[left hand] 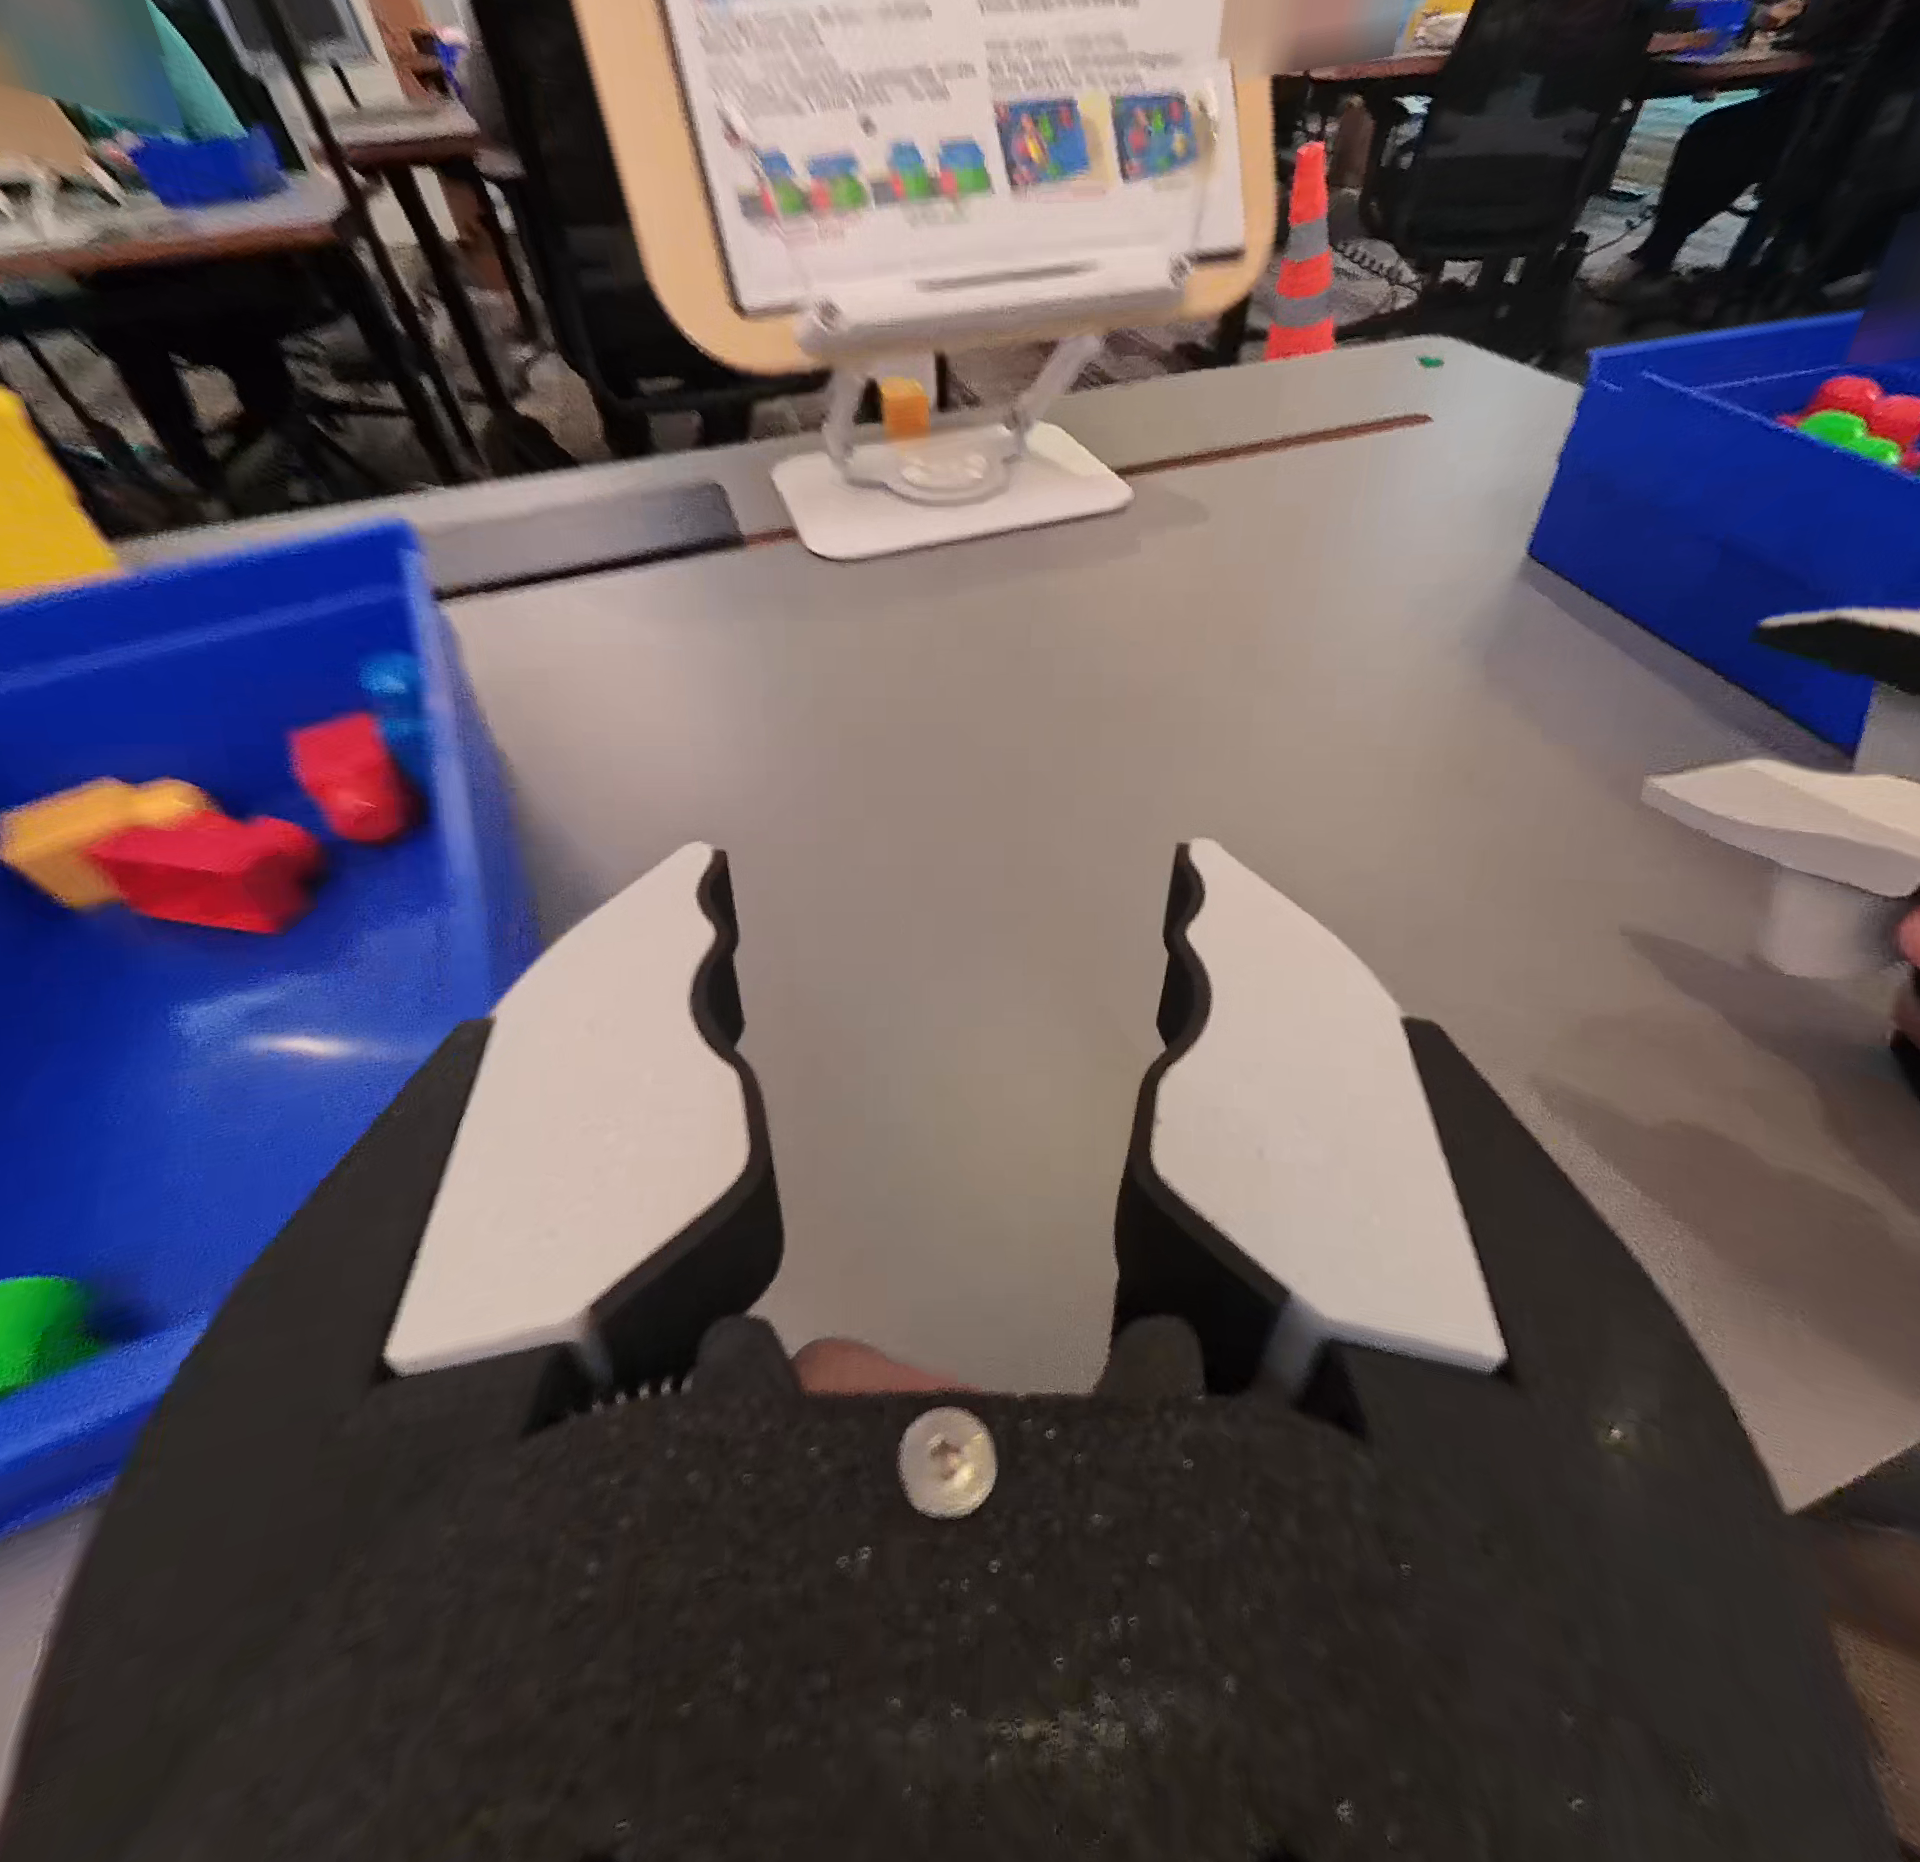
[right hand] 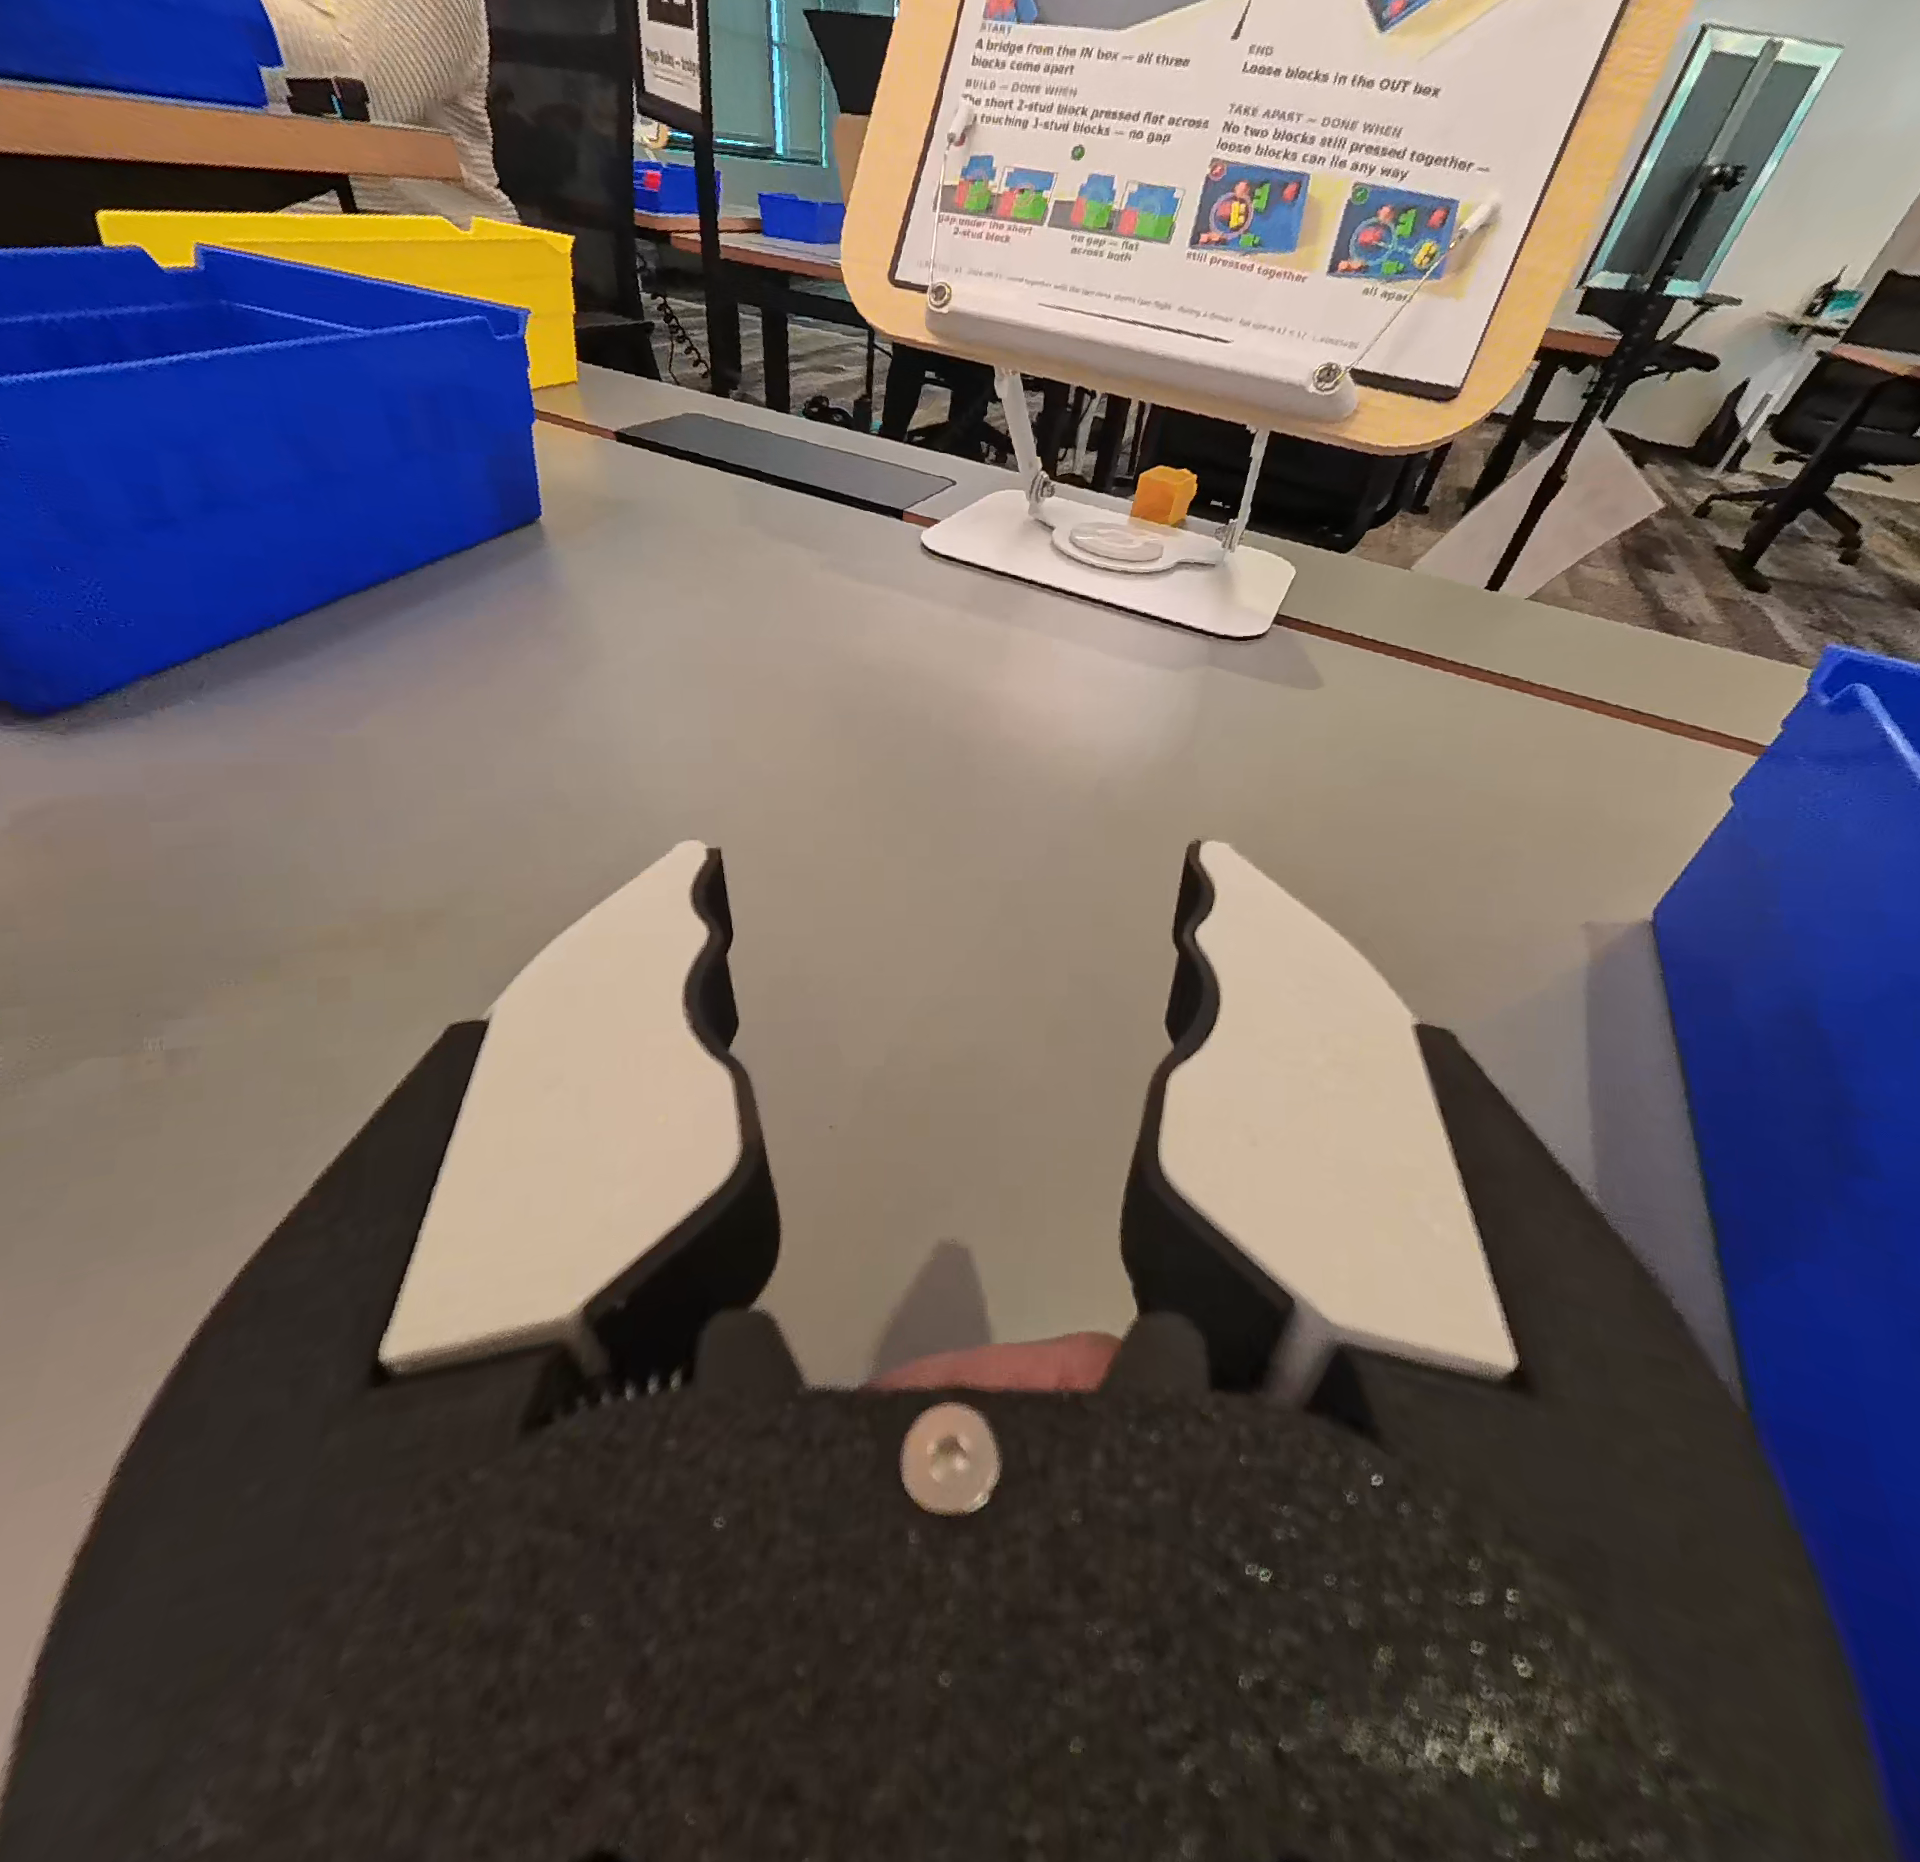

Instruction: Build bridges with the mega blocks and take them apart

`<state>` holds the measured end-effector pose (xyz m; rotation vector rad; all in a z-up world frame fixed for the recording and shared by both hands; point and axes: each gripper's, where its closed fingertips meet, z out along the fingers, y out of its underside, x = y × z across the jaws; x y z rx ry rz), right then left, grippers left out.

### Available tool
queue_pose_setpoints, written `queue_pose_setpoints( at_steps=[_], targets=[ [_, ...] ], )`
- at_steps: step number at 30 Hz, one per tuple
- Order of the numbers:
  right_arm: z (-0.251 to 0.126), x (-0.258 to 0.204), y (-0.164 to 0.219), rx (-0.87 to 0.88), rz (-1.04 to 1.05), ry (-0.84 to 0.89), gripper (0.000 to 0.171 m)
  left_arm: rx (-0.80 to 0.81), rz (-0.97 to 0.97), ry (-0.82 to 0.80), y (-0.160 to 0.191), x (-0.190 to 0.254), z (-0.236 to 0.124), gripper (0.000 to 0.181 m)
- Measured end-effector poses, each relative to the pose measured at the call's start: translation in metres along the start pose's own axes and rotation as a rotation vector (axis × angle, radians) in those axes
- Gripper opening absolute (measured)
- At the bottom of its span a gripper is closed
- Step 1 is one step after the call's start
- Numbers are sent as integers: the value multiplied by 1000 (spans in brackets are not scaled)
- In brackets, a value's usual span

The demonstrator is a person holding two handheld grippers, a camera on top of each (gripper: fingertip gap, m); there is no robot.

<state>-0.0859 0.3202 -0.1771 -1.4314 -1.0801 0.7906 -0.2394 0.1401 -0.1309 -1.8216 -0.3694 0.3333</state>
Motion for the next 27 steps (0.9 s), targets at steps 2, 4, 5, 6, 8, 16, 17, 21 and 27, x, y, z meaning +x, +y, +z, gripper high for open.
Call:
queue_pose_setpoints(
  at_steps=[2, 4, 5, 6, 8, 16, 17, 21, 27],
  targets=[
    [0, 1, 0, 1, 8, -4, 82, -16, 35, -21, -19, -31, -13, 79],
    [1, 1, 1, -1, 16, -10, 82, -70, 79, -28, -33, -65, -16, 80],
    [1, 1, 1, -2, 20, -12, 82, -99, 112, -55, -39, -86, -14, 80],
    [1, 2, 2, -4, 24, -14, 82, -143, 149, -76, -43, -106, -9, 81],
    [1, 2, 2, -4, 31, -18, 82, -241, 198, -105, -45, -144, 8, 81],
    [2, 2, 4, -16, 41, -32, 81, -566, 358, -42, -1, -223, 105, 85],
    [2, 2, 4, -18, 41, -33, 81, -607, 369, -41, 9, -231, 116, 86],
    [2, 3, 5, -22, 38, -38, 80, -745, 356, -25, 48, -251, 150, 86],
    [3, 7, 6, -29, 46, -40, 79, -822, 376, 18, 75, -258, 179, 85]
  ],
)
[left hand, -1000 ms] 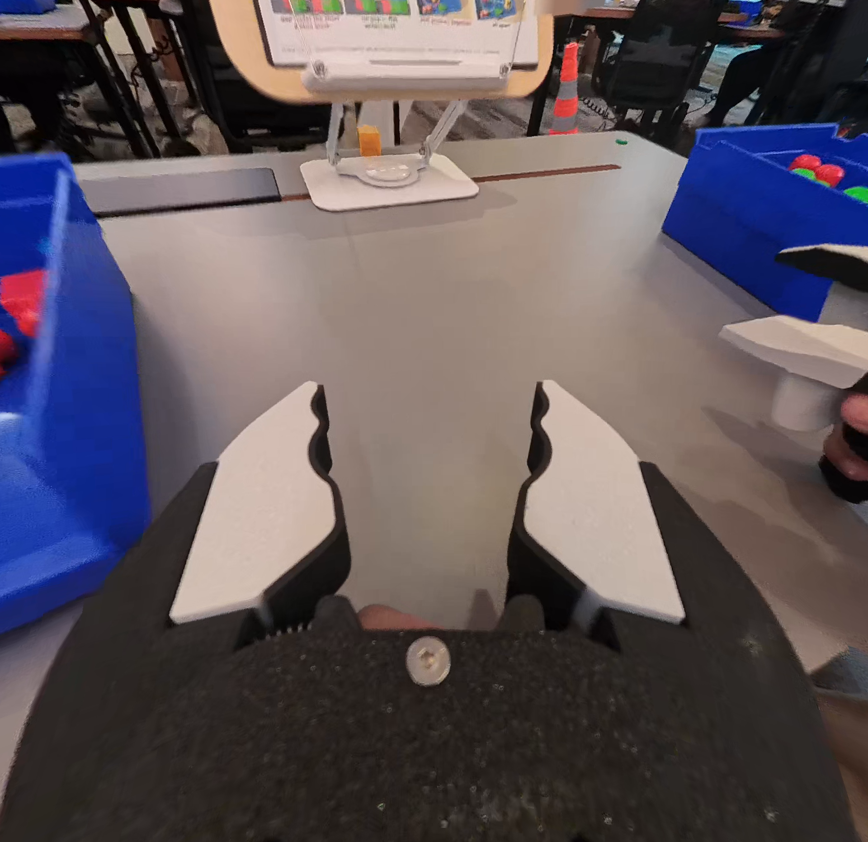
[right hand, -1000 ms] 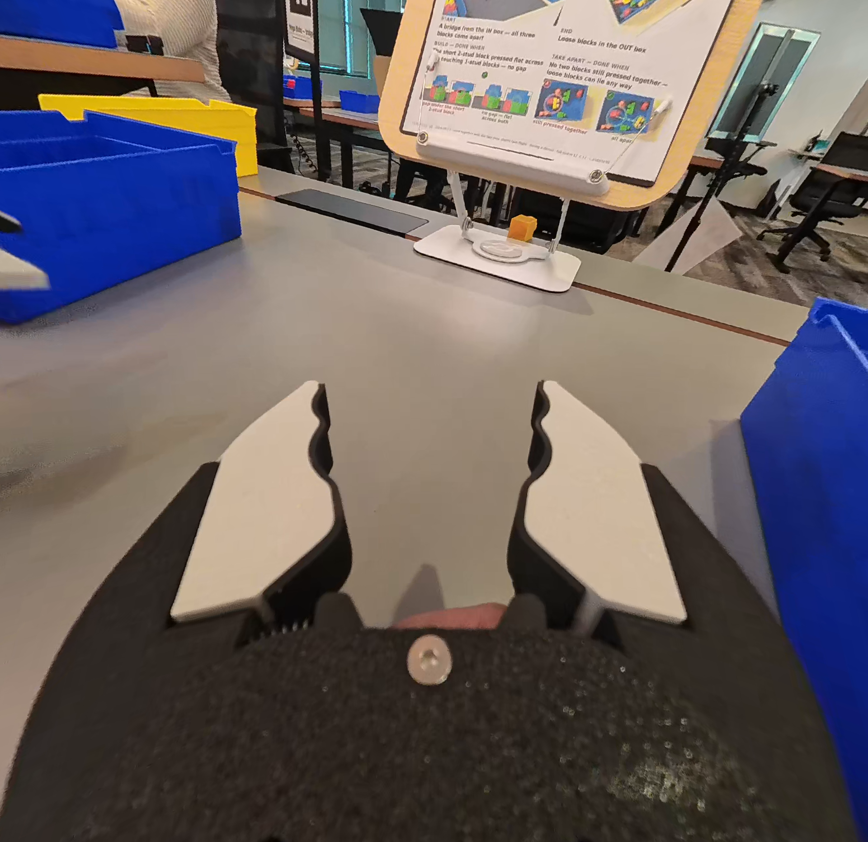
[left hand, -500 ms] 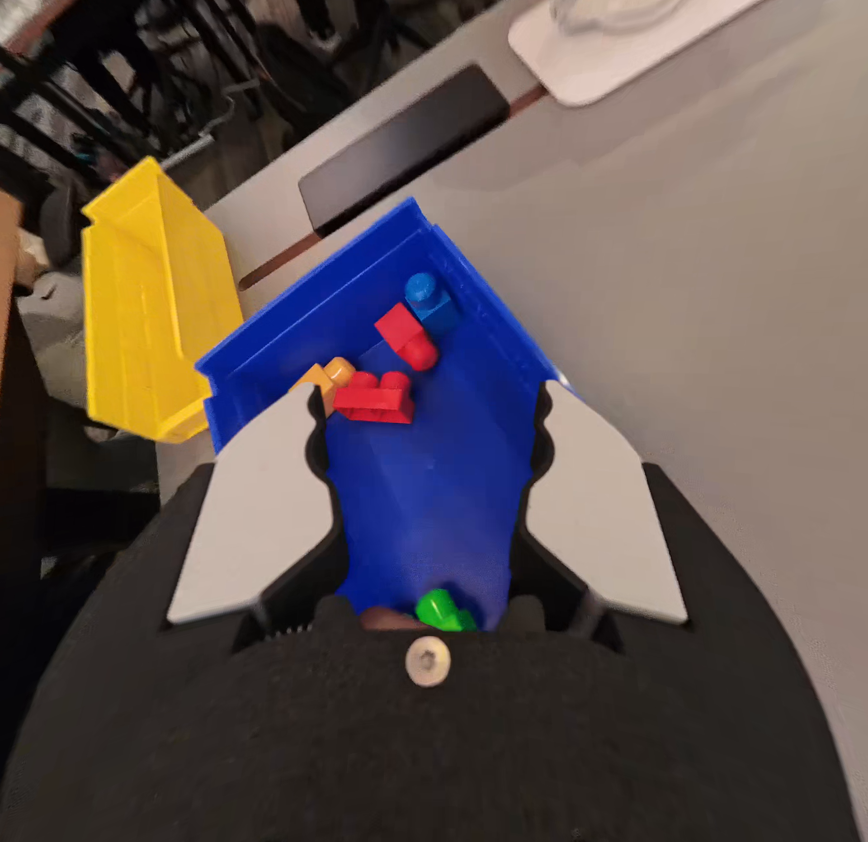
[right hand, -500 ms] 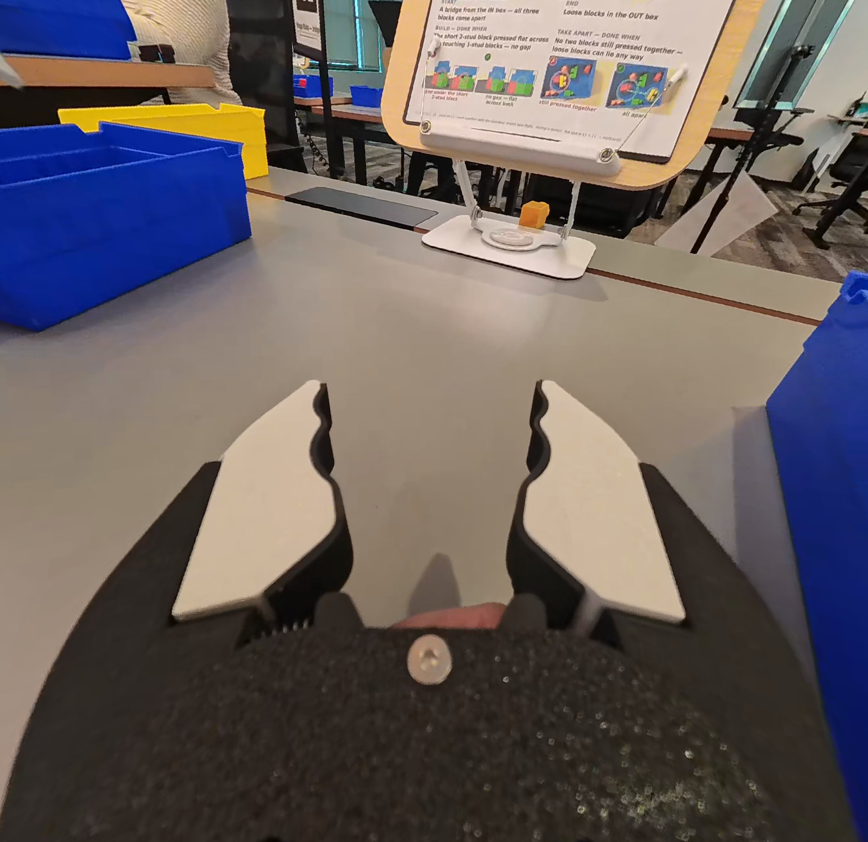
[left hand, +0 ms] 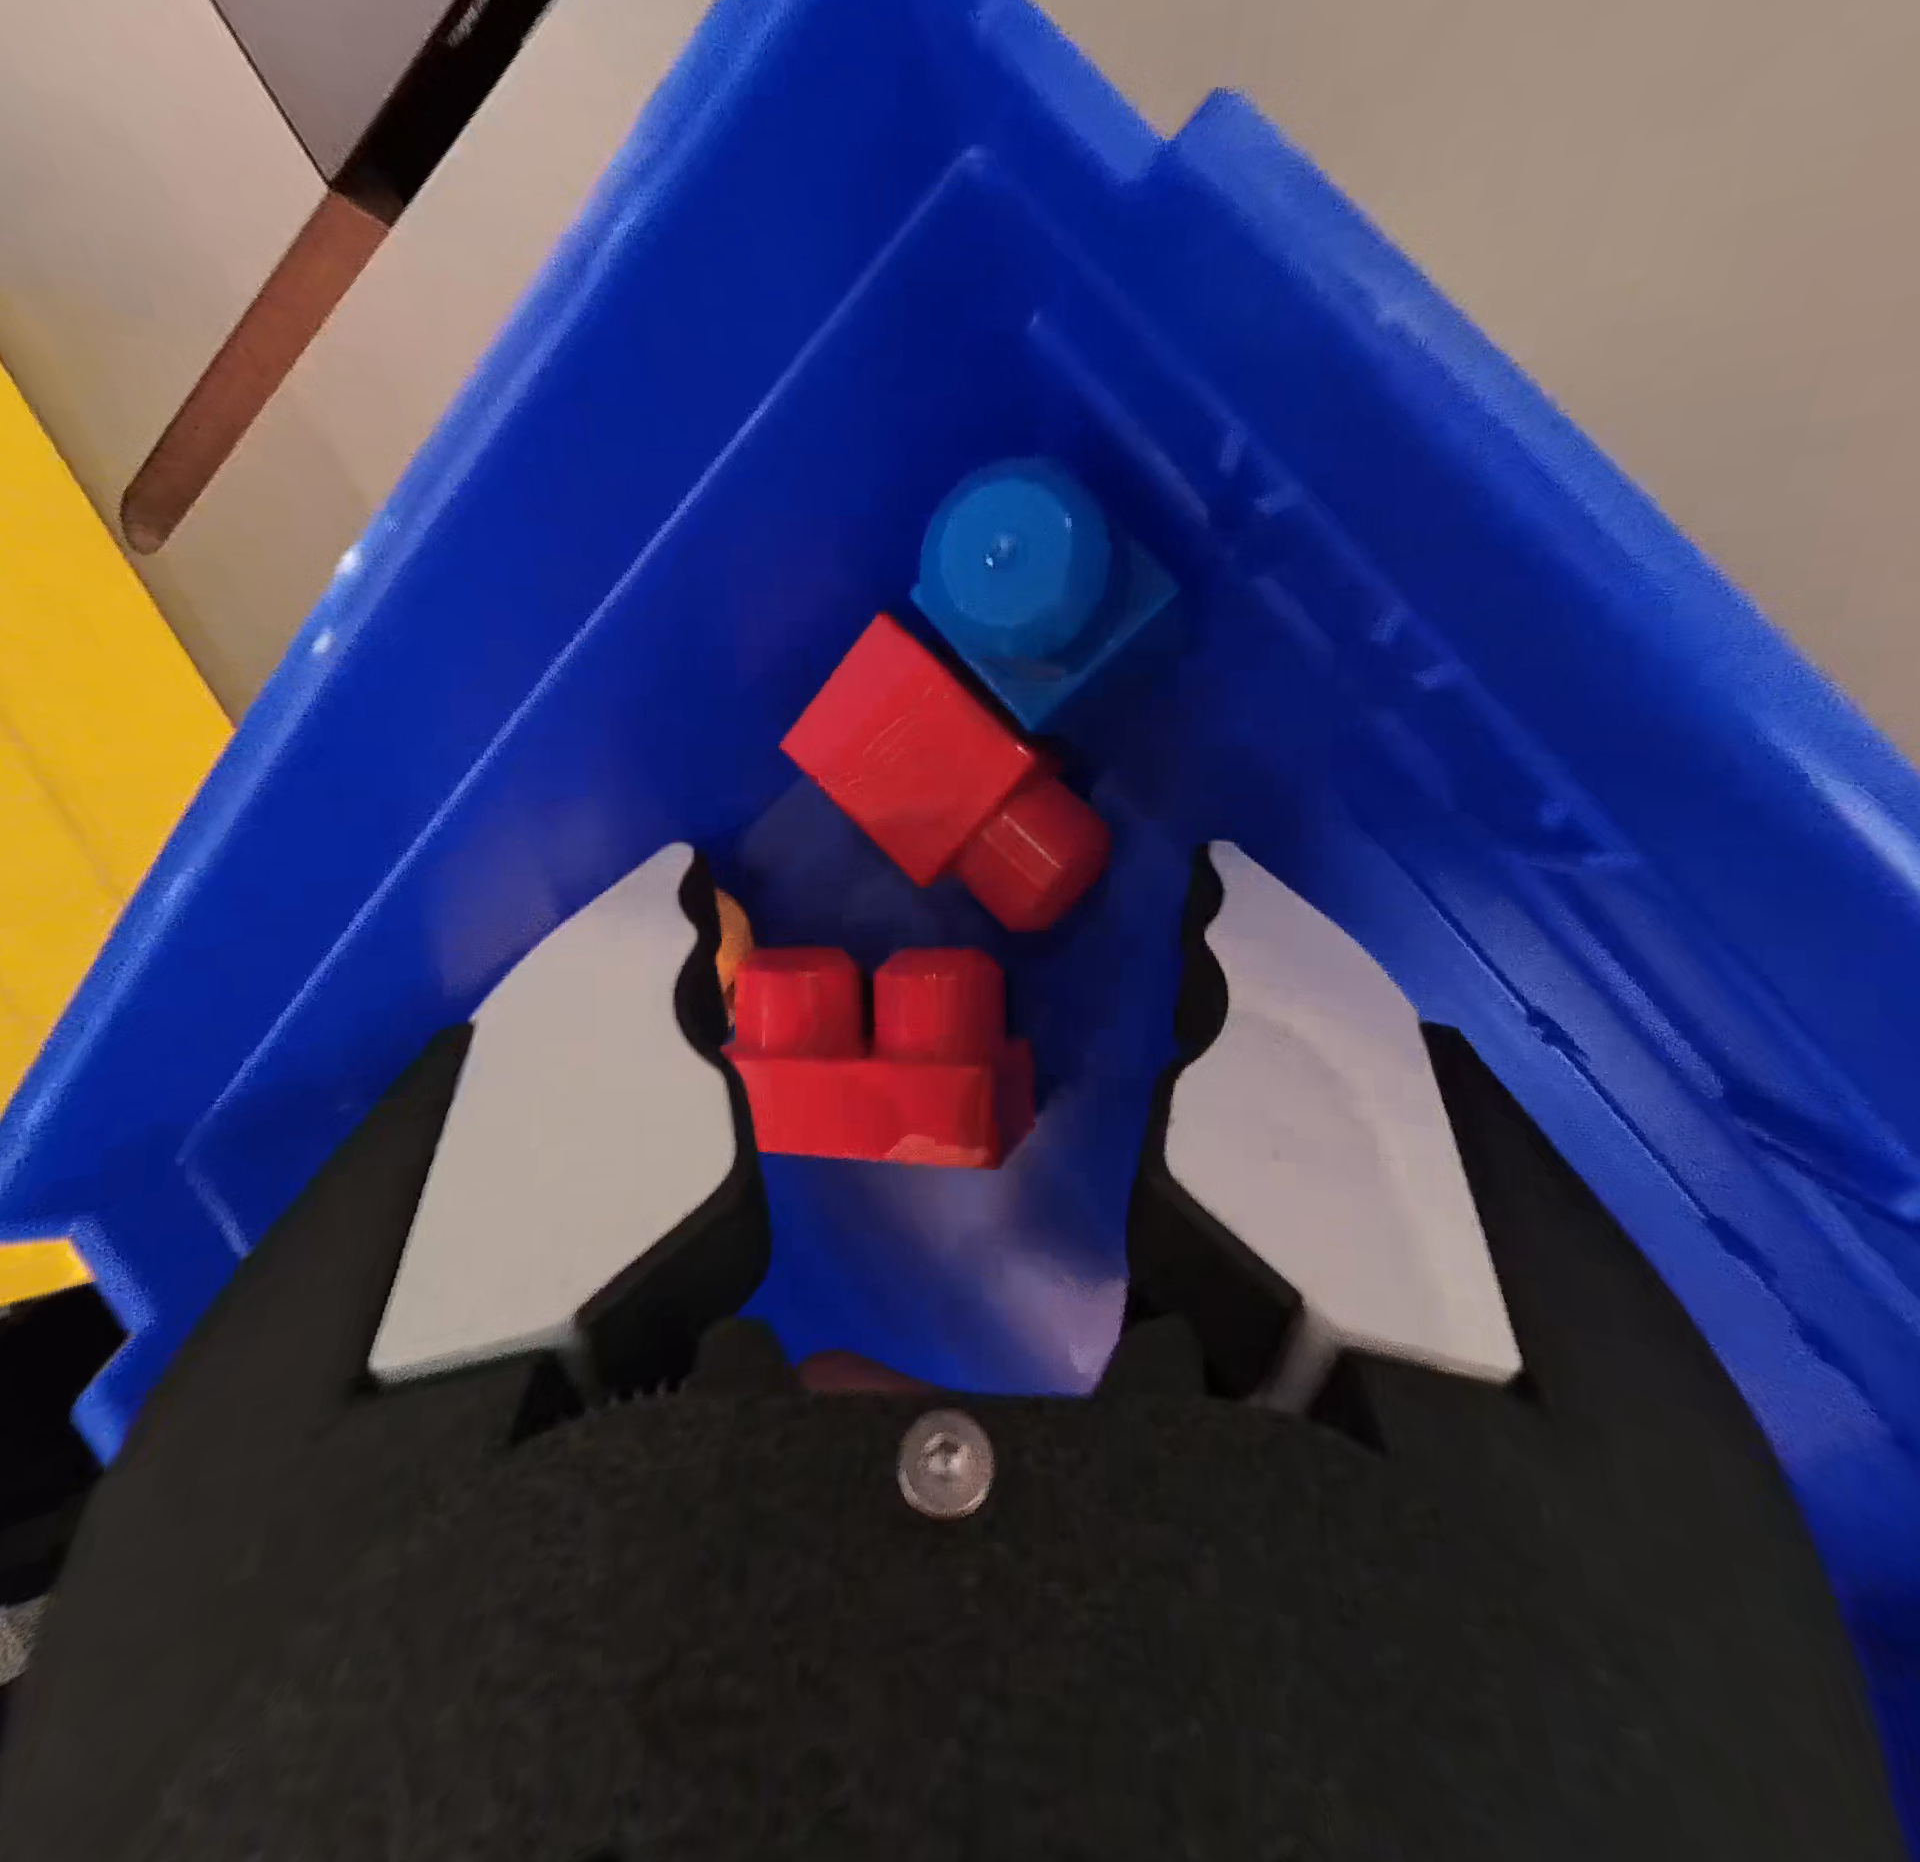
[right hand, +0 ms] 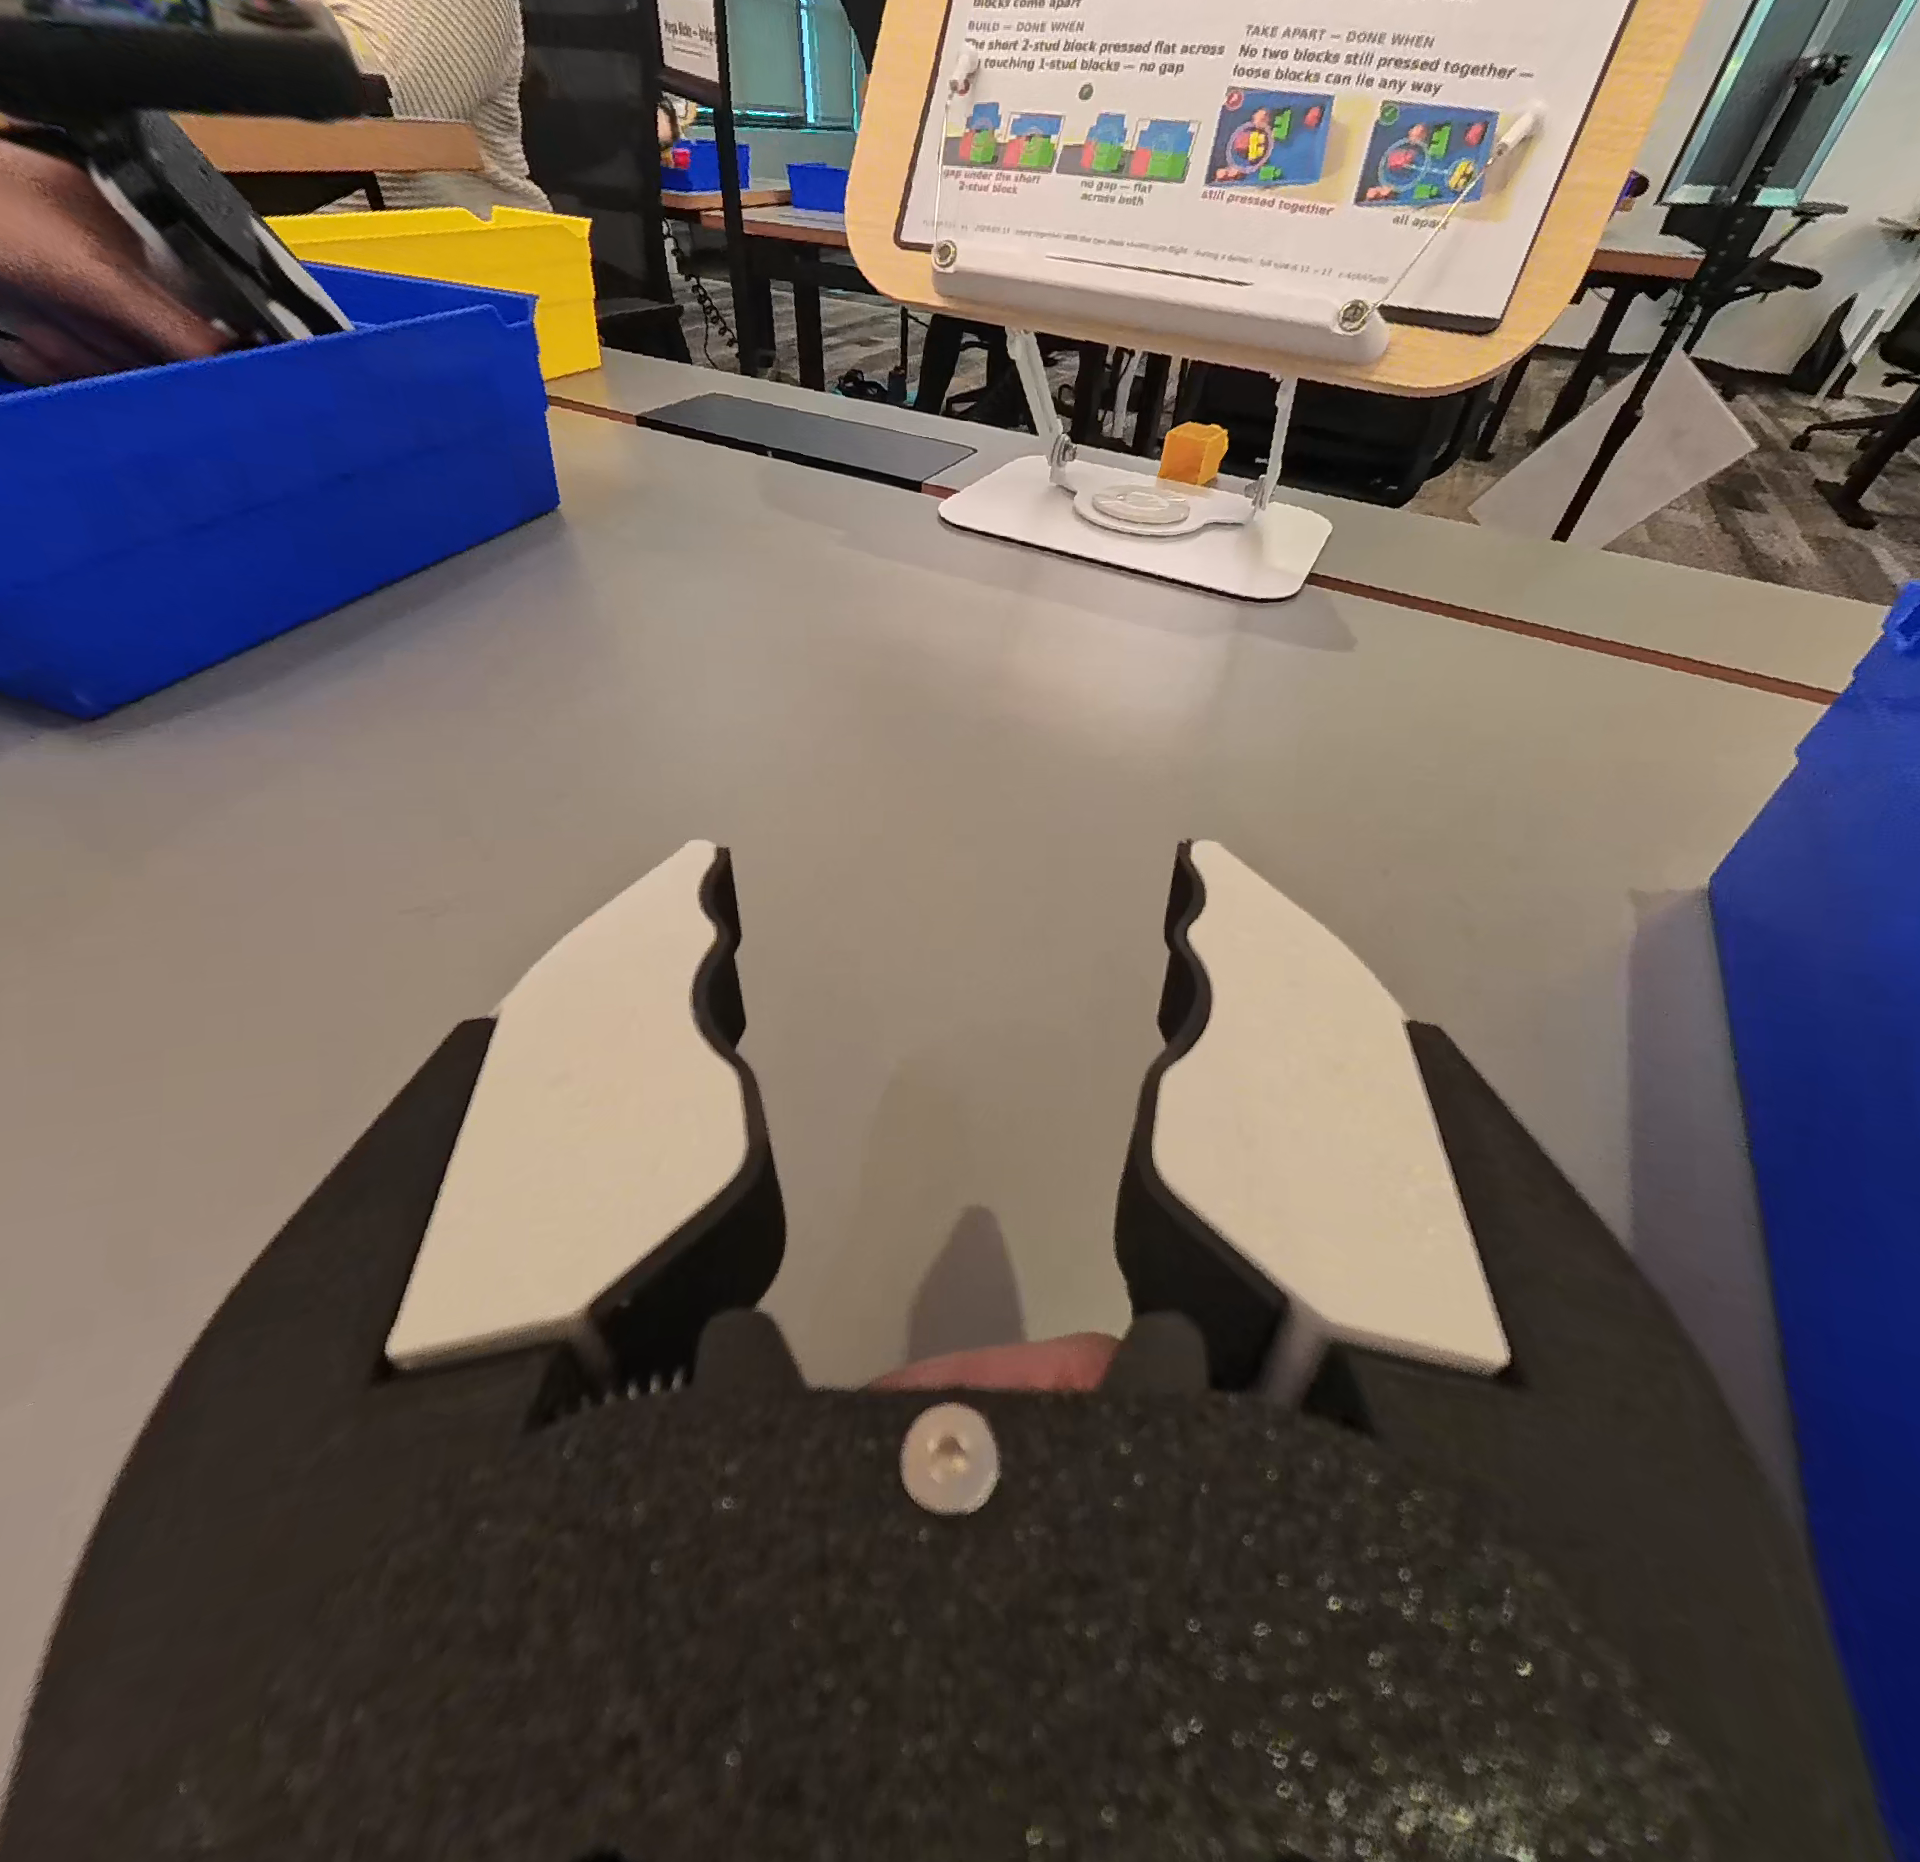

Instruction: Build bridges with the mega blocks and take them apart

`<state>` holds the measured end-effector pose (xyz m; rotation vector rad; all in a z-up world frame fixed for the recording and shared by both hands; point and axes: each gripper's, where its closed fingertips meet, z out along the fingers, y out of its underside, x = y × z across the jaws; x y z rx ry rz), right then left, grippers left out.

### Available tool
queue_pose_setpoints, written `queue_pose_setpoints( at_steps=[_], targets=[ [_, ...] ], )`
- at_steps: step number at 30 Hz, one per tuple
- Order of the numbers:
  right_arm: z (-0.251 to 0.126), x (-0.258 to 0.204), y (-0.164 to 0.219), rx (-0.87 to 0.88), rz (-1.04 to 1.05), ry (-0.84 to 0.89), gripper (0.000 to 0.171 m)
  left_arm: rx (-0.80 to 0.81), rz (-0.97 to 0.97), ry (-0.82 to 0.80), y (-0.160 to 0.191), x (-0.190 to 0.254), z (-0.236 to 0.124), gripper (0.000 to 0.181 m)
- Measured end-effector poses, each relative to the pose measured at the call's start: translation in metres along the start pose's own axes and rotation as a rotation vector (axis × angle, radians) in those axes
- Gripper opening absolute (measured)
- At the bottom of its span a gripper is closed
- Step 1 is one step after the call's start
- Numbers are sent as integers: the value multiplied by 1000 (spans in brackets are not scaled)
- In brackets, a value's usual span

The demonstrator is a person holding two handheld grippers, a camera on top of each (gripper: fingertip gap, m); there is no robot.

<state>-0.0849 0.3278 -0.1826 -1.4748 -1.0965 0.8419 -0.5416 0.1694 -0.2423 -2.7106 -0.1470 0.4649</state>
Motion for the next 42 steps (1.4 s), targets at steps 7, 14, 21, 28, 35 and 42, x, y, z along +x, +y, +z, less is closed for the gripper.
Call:
queue_pose_setpoints(
  at_steps=[7, 14, 21, 28, 35, 42],
  targets=[
    [1, 1, 0, -5, -2, -8, 78, -24, 0, 55, -1, 3, 19, 82],
    [1, -1, 0, -9, -8, -21, 75, -14, -5, 78, -2, 4, 21, 55],
    [2, -3, 0, -9, -4, -30, 73, -7, 4, 62, 6, 2, 17, 47],
    [1, -5, -3, -4, 7, -40, 72, 19, -5, 42, 17, -3, -4, 38],
    [-2, -8, -7, 6, 3, -47, 70, 76, 39, 27, 23, 9, -50, 35],
    [-3, -8, -9, 13, 8, -53, 70, 284, 127, 0, 3, 54, -165, 34]
  ],
)
